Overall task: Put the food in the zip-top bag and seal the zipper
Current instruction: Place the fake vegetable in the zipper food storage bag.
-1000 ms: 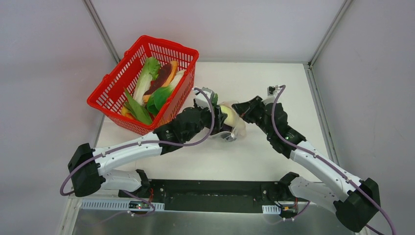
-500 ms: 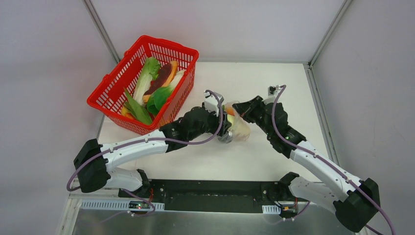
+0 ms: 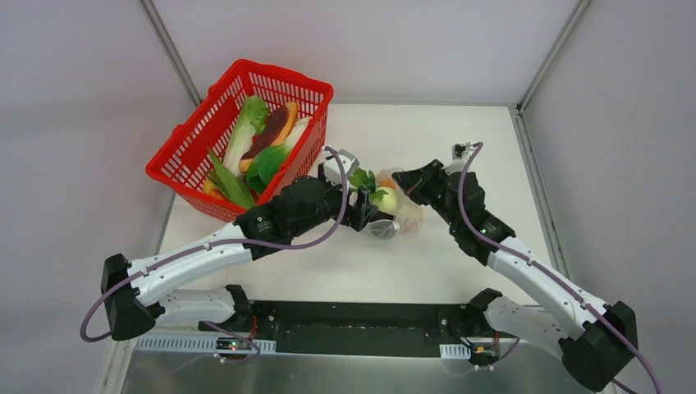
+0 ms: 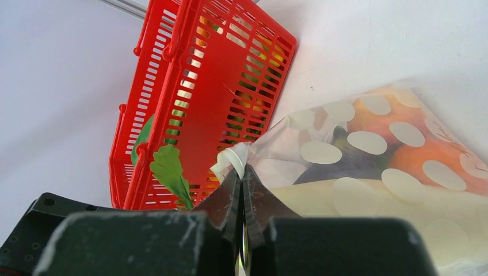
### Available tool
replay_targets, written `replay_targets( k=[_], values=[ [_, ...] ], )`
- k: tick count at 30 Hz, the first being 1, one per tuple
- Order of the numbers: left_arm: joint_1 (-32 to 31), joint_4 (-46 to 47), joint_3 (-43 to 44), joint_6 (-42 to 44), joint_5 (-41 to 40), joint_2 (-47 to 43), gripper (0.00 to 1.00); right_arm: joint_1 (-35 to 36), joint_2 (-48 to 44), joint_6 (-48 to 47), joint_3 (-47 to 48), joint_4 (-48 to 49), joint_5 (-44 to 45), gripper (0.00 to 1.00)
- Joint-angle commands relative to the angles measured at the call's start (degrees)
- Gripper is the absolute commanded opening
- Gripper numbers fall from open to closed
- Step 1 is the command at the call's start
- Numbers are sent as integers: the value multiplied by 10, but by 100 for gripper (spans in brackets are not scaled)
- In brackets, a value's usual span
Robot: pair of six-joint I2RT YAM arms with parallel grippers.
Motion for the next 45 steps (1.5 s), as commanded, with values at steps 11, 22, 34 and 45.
replay_targets(
  k=[11, 22, 34, 45],
  values=[
    [-3, 68, 49, -32, -24, 69, 67, -3, 8, -1, 18, 36, -22, 0],
    [-3, 69, 82, -29, -70, 163, 51, -3, 9, -9, 22, 36, -27, 0],
    [2, 54, 99, -16, -24, 183, 31, -4, 9, -15, 22, 37, -28, 0],
    [32, 167, 57, -94, -68, 249, 34, -4, -5, -14, 6, 61, -61, 0]
  ],
)
